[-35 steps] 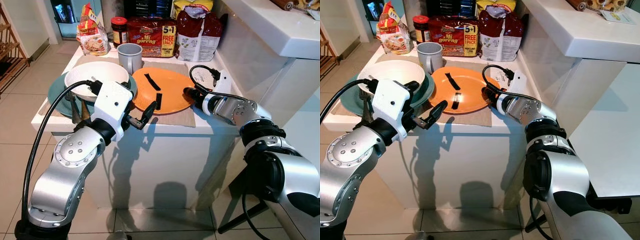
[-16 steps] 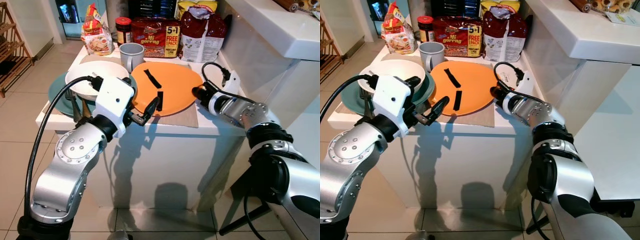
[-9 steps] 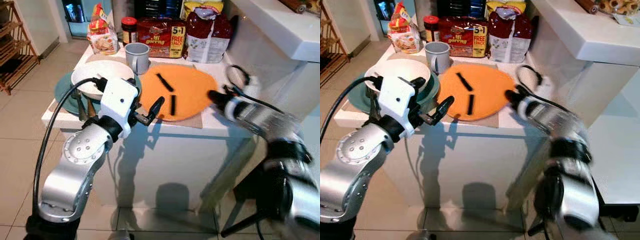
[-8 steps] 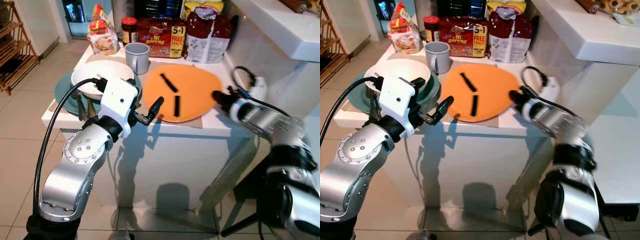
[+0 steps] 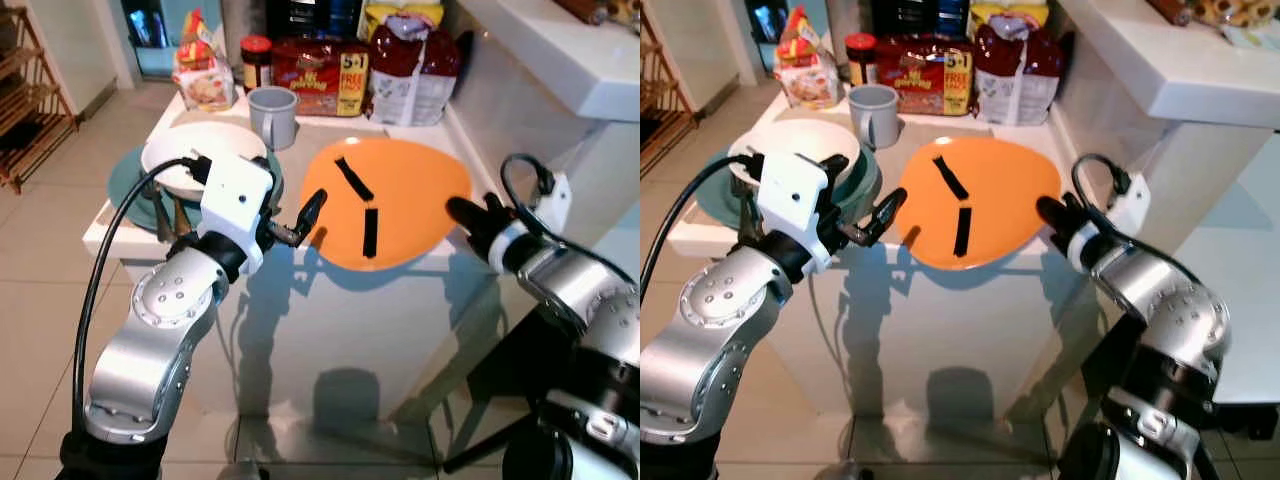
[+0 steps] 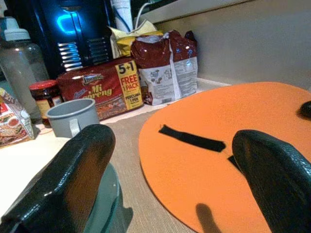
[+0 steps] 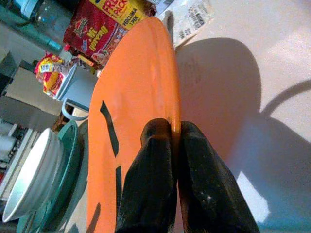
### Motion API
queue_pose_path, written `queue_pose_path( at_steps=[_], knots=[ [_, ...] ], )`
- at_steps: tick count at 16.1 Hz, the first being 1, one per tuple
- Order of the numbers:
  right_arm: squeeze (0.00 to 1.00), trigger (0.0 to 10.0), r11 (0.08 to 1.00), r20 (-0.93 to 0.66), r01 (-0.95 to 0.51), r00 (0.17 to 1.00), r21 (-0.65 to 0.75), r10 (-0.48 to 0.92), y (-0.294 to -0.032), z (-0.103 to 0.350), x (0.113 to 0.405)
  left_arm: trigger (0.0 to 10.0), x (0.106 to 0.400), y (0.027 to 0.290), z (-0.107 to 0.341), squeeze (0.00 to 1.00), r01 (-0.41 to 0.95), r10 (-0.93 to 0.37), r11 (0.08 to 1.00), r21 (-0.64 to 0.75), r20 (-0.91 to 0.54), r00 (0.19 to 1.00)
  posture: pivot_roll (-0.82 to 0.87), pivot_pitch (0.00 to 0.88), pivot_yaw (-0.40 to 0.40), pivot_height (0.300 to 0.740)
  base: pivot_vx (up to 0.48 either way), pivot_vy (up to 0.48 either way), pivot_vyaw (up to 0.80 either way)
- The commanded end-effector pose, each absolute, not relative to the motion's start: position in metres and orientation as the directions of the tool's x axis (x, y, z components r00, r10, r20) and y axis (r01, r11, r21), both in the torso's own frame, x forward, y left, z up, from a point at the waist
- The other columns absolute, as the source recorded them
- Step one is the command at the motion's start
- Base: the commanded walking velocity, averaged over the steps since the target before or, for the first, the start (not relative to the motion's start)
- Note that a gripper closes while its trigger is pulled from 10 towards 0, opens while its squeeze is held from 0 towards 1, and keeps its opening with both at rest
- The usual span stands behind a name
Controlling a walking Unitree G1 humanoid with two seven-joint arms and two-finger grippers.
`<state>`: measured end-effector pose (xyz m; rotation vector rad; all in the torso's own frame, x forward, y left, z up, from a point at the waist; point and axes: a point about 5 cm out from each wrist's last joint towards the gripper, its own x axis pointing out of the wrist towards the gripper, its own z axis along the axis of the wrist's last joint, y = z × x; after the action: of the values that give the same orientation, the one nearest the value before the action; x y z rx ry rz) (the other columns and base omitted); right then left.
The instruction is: Setting the table
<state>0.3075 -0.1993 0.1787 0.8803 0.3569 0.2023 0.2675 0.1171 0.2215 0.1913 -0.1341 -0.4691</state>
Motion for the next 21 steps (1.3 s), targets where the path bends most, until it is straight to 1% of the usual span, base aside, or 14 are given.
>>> queue_pose_path(
  at_steps=[1, 4, 5, 6, 9, 11, 13, 14, 15, 16, 18, 19, 21],
  knots=[
    [0.0, 0.0, 0.624, -0.183, -0.052, 0.934, 0.78, 0.306, -0.2, 0.187, 0.301, 10.0, 0.269, 0.12, 0.221, 0.0, 0.414, -0.438, 0.887, 0.203, 0.089, 0.895, 0.01, 0.0, -0.033, 0.74, 0.0, 0.0, 0.0],
    [0.0, 0.0, 0.572, -0.089, -0.12, 0.942, 0.811, 0.323, -0.203, 0.192, 0.284, 10.0, 0.269, 0.126, 0.222, 0.0, 0.387, -0.408, 0.905, 0.175, 0.104, 0.907, 0.01, 0.0, -0.031, 0.74, 0.0, 0.0, 0.0],
    [0.0, 0.0, 0.537, -0.051, -0.161, 0.932, 0.828, 0.359, -0.206, 0.192, 0.277, 10.0, 0.268, 0.128, 0.223, 0.0, 0.383, -0.403, 0.909, 0.167, 0.11, 0.909, 0.01, 0.0, -0.03, 0.74, 0.0, 0.0, 0.0],
    [0.0, 0.0, 0.527, -0.035, -0.188, 0.923, 0.829, 0.384, -0.209, 0.191, 0.271, 10.0, 0.268, 0.129, 0.223, 0.0, 0.38, -0.4, 0.91, 0.164, 0.111, 0.91, 0.01, 0.0, -0.03, 0.74, 0.0, 0.0, 0.0],
    [0.0, 0.0, 0.491, 0.0, -0.202, 0.925, 0.847, 0.381, -0.219, 0.191, 0.266, 10.0, 0.268, 0.131, 0.222, 0.0, 0.371, -0.39, 0.915, 0.158, 0.112, 0.914, 0.01, 0.0, -0.031, 0.74, 0.0, 0.0, 0.0],
    [0.0, 0.0, 0.459, 0.041, -0.249, 0.909, 0.853, 0.415, -0.222, 0.193, 0.259, 10.0, 0.268, 0.133, 0.224, 0.0, 0.362, -0.378, 0.922, 0.134, 0.124, 0.917, 0.01, 0.0, -0.033, 0.74, 0.0, 0.0, 0.0],
    [0.0, 0.0, 0.478, 0.064, -0.301, 0.89, 0.825, 0.45, -0.227, 0.193, 0.248, 10.0, 0.267, 0.142, 0.227, 0.0, 0.343, -0.352, 0.936, 0.084, 0.143, 0.925, 0.01, 0.0, -0.031, 0.74, 0.0, 0.0, 0.0],
    [0.0, 0.0, 0.477, 0.099, -0.343, 0.88, 0.809, 0.465, -0.225, 0.198, 0.244, 10.0, 0.267, 0.148, 0.228, 0.0, 0.338, -0.349, 0.936, 0.094, 0.143, 0.926, 0.01, 0.0, -0.029, 0.74, 0.0, 0.0, 0.0],
    [0.0, 0.0, 0.465, 0.137, -0.392, 0.86, 0.793, 0.492, -0.222, 0.203, 0.24, 10.0, 0.266, 0.151, 0.226, 0.0, 0.34, -0.357, 0.931, 0.134, 0.134, 0.924, 0.01, 0.0, -0.028, 0.74, 0.0, 0.0, 0.0],
    [0.0, 5.0, 0.478, 0.154, -0.436, 0.84, 0.763, 0.521, -0.218, 0.207, 0.236, 10.0, 0.263, 0.153, 0.226, 0.0, 0.347, -0.371, 0.922, 0.174, 0.131, 0.919, 0.01, 0.0, -0.03, 0.74, 0.0, 0.0, 0.0],
    [0.0, 5.0, 0.487, 0.157, -0.451, 0.833, 0.749, 0.53, -0.217, 0.208, 0.234, 10.0, 0.262, 0.154, 0.226, 0.0, 0.351, -0.377, 0.918, 0.184, 0.131, 0.917, 0.01, 0.0, -0.031, 0.74, 0.0, 0.0, 0.0],
    [0.0, 10.0, 0.494, 0.149, -0.469, 0.818, 0.732, 0.555, -0.215, 0.208, 0.232, 10.0, 0.261, 0.155, 0.226, 0.0, 0.35, -0.379, 0.915, 0.2, 0.129, 0.916, 0.01, 0.0, -0.035, 0.74, 0.0, -0.48, 0.0],
    [0.0, 10.0, 0.504, 0.118, -0.522, 0.765, 0.688, 0.633, -0.207, 0.206, 0.225, 10.0, 0.255, 0.16, 0.223, 0.0, 0.35, -0.379, 0.912, 0.216, 0.114, 0.918, 0.02, 0.0, -0.036, 0.74, 0.0, -0.48, 0.0]
  ],
)
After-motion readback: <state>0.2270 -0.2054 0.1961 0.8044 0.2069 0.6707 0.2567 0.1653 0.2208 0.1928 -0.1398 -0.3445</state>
